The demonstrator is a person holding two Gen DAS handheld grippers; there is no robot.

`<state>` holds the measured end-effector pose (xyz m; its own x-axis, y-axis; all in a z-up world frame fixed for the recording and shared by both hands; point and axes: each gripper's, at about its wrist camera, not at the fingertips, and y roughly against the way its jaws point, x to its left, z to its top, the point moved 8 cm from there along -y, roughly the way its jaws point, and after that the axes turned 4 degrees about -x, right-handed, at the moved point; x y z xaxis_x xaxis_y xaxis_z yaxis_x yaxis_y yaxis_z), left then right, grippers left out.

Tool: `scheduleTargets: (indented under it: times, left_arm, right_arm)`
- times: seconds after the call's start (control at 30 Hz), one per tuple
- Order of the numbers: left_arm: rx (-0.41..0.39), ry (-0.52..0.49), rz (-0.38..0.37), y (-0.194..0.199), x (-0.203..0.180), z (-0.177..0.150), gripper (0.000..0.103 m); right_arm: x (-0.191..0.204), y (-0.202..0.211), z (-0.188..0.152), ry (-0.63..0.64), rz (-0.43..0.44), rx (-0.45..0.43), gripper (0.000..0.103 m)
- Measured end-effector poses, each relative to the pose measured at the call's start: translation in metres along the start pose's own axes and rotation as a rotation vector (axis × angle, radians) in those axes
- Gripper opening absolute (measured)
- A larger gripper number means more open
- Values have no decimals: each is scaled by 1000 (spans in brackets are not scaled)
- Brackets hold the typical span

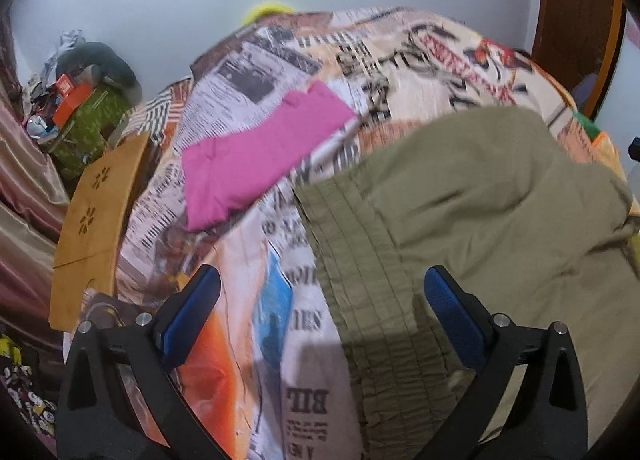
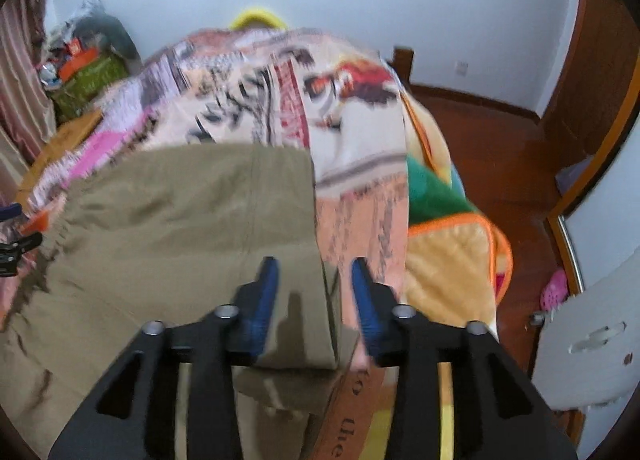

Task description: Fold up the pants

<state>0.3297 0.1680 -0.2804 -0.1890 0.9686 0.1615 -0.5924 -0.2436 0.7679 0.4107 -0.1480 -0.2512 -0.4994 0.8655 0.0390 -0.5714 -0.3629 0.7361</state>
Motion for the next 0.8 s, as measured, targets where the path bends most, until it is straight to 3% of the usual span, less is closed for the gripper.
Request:
scheduleTargets:
  times: [0.27,0.5,0.73,0.8]
  left_arm:
    - [39,107,-28,-31,25,24,103]
    - [93,160,-60,-68,27,33,103]
    - [131,126,-71,-97,15,28,103]
    - [135,129,-83,-105,13,27,95]
  right_arm:
    - [9,-10,45,2,36,-80,43]
    - [7,-68,59,-6,51,10,44]
    - [10,-132,61,-12,72,125,44]
    - [10,-147,60,-13,70,137,44]
